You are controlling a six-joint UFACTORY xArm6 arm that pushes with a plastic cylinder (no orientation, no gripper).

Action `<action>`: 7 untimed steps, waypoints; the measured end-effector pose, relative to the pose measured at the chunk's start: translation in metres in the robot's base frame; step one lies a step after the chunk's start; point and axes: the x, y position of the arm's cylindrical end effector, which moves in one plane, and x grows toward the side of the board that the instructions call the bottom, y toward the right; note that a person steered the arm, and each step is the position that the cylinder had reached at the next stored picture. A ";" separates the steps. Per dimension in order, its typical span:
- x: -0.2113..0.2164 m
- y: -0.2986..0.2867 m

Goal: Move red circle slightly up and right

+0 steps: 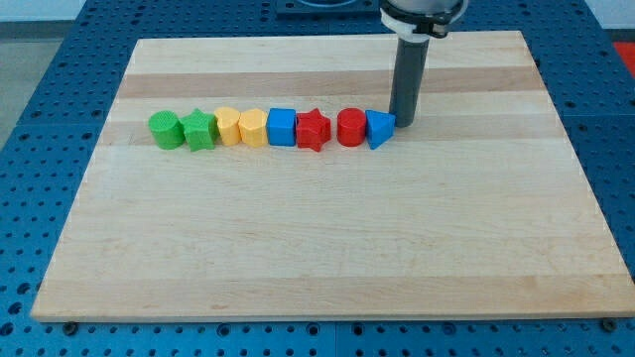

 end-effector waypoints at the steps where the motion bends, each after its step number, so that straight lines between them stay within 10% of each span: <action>1: 0.000 0.000; 7: 0.034 -0.087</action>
